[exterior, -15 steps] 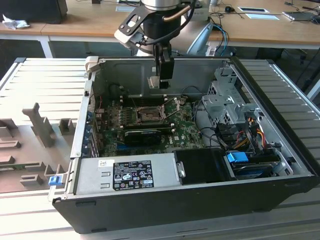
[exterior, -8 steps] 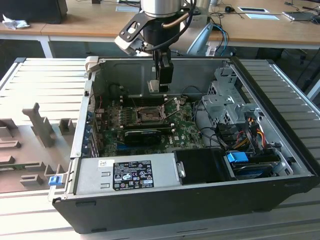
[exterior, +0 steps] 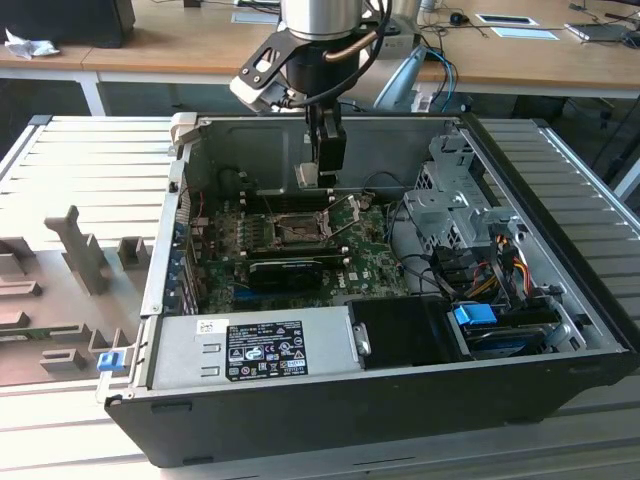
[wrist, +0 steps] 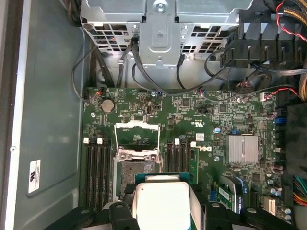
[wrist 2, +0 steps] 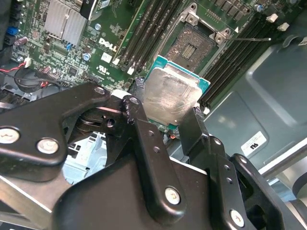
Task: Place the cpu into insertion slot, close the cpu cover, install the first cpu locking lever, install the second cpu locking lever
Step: 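Place the cpu into insertion slot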
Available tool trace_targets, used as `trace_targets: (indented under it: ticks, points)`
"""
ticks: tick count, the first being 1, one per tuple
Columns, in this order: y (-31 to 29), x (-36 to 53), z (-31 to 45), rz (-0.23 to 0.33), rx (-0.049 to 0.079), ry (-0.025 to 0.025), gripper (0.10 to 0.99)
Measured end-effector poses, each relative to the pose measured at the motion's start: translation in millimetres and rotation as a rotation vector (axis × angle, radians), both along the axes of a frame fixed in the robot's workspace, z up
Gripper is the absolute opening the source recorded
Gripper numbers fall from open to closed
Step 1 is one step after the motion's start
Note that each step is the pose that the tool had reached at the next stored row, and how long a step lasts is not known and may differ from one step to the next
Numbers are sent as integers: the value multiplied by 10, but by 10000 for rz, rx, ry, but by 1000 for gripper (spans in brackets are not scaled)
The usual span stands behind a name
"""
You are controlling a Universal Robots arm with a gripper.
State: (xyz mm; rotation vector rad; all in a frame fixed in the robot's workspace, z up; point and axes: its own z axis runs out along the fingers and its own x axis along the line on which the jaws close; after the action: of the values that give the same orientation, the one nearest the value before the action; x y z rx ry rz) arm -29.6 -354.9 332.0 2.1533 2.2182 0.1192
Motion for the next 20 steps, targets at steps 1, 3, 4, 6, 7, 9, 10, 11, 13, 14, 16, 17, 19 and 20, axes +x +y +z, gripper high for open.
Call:
trace_targets:
  ticks: [1, 3, 4, 6, 7, 9, 10, 11, 13, 14, 16, 17, 19, 20]
  points:
    - [0, 0, -4, 0, 0, 0, 529]
    - [0, 0, -15, 0, 0, 1, 529]
    - [0, 0, -18, 0, 0, 1, 529]
    - [0, 0, -29, 0, 1, 0, 529]
    - [0, 0, -32, 0, 1, 0, 529]
    - [0, 0, -40, 0, 0, 0, 529]
    - [0, 0, -43, 0, 0, 0, 529]
    - [0, 0, -46, 0, 0, 0, 529]
    - [0, 0, -54, 0, 0, 0, 529]
    - [0, 0, -57, 0, 0, 0, 529]
    - [0, 0, -63, 0, 0, 0, 529]
    - [0, 0, -66, 1, 0, 0, 529]
    - [0, 0, -72, 0, 0, 0, 529]
    - [0, 0, -74, 0, 1, 0, 529]
